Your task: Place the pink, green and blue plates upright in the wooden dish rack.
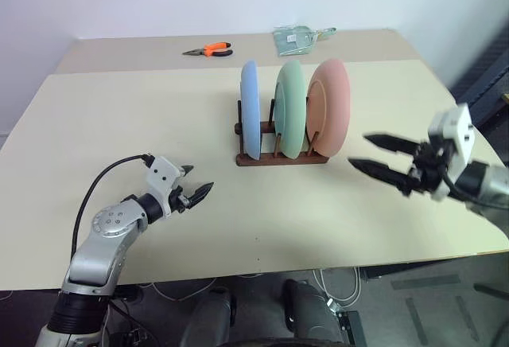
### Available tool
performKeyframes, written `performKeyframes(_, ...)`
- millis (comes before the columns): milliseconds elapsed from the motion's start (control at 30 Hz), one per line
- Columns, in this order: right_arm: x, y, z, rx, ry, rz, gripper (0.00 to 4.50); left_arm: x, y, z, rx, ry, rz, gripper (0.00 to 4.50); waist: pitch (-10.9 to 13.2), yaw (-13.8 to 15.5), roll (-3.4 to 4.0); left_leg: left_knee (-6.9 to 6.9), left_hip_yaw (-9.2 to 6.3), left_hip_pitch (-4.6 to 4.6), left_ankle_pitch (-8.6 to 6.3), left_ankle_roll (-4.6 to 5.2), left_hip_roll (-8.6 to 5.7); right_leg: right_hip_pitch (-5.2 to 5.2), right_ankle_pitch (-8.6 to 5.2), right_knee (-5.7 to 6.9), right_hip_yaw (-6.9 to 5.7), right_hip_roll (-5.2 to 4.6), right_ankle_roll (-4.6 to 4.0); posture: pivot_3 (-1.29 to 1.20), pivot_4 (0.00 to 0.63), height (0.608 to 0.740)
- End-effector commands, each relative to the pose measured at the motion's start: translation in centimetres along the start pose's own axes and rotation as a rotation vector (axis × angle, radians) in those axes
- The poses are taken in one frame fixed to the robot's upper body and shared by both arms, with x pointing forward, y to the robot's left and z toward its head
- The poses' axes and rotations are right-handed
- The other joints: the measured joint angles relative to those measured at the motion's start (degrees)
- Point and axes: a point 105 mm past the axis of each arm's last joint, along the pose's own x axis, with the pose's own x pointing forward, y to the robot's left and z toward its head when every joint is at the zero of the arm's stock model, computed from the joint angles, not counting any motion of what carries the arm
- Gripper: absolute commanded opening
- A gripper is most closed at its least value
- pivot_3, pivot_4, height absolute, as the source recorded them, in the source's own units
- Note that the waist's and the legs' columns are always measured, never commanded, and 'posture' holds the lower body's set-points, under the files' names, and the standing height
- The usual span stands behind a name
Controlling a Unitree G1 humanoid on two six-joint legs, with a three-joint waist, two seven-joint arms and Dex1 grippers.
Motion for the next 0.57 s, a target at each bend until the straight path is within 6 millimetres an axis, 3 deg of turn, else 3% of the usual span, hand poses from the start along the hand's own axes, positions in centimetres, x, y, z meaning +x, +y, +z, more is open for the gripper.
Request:
performKeyframes(33, -0.3, -2.3, -1.8, -0.042, 0.017, -0.121, 3.00, 0.2, -0.2, 0.6, 0.036, -0.025, -0.016, 3.45, 0.00, -0.06, -0.02, 0.00, 0.08, -0.01, 0.00, 0.00, 0.03, 0.00, 0.00, 0.00, -0.01, -0.02, -0.01, 0.00, 0.150, 0.740)
performKeyframes(267, 0.3, -4.4, -4.7, -0.035, 0.026, -0.183, 3.00, -0.3, 0.2, 0.4, 0.049, -0.009, -0.005, 3.45, 0.03, 0.28, 0.02, -0.02, 0.08, 0.02, 0.00, 0.01, 0.03, -0.12, 0.11, -0.01, -0.02, -0.04, 0.04, 0.00, 0.150, 0.740)
performKeyframes(567, 1.5, -5.0, -5.4, -0.080, 0.044, -0.155, 3.00, -0.6, 0.8, 0.4, 0.059, -0.003, 0.044, 3.45, 0.03, 0.32, 0.01, 0.02, 0.07, 0.02, 0.00, 0.01, 0.02, -0.10, 0.05, 0.01, -0.02, -0.04, -0.01, 0.00, 0.150, 0.740)
